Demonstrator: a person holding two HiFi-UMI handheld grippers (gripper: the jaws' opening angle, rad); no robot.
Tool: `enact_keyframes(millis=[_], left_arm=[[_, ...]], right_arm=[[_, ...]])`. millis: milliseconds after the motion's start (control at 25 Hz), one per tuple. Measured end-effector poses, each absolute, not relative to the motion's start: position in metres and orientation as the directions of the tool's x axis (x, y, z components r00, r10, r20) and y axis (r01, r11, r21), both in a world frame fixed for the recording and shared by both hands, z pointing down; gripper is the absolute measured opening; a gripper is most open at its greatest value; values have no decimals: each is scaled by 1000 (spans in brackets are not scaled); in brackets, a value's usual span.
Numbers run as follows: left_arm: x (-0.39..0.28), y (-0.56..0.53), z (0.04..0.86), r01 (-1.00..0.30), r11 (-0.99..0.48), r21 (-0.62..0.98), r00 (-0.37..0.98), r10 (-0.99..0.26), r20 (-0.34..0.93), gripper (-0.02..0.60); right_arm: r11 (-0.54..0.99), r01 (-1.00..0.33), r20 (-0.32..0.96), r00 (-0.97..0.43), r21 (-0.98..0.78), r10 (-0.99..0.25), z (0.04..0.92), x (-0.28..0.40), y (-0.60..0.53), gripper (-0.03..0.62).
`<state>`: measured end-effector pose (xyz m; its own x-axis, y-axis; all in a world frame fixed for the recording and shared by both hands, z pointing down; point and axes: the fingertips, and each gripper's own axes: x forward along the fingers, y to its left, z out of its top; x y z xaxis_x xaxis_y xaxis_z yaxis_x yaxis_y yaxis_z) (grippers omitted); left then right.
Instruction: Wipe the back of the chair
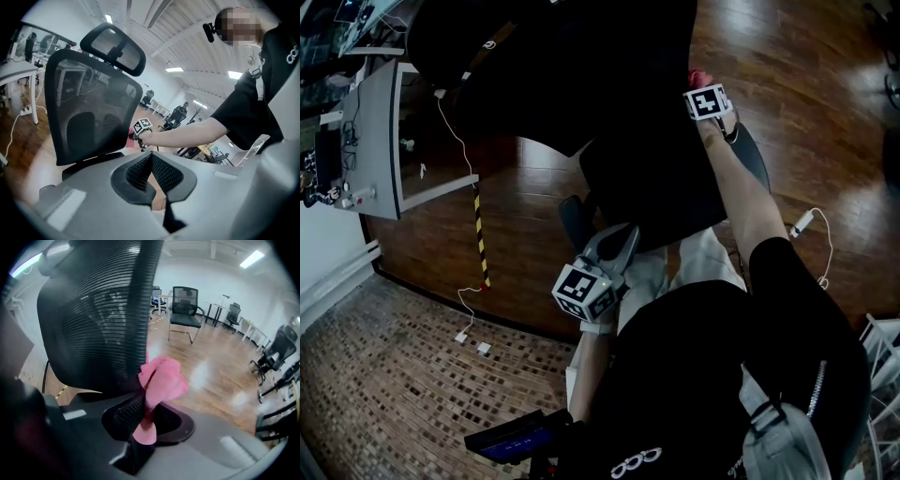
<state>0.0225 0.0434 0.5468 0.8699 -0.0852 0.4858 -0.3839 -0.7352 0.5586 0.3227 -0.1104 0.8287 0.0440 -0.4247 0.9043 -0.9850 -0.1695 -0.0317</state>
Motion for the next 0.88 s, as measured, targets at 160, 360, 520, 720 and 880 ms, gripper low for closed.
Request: enact_keyframes(millis=[160,360,520,720,880], left_arm=[[-1,44,553,-414,-714,564,861,-105,498,-15],[-28,39,557,-430,-699,571,864,-134,486,-15],[-61,34,560,-440,-699,563,867,-166,470,-15],[-100,36,567,-480,-666,571,853,-203,480,-15],[-125,32,570,-501,-650,571,845,-228,483,-15]], right_arm=[[-107,-994,904,68,25,-422,828,289,-119,49],[11,-1000,899,-9,-5,-437,833,220,-137,48],[101,-994,889,-79,-37,-451,833,146,-157,48],[245,-968,861,-175,-61,-478,821,47,-178,48],[367,-928,847,-243,-61,-472,816,-22,-185,48]])
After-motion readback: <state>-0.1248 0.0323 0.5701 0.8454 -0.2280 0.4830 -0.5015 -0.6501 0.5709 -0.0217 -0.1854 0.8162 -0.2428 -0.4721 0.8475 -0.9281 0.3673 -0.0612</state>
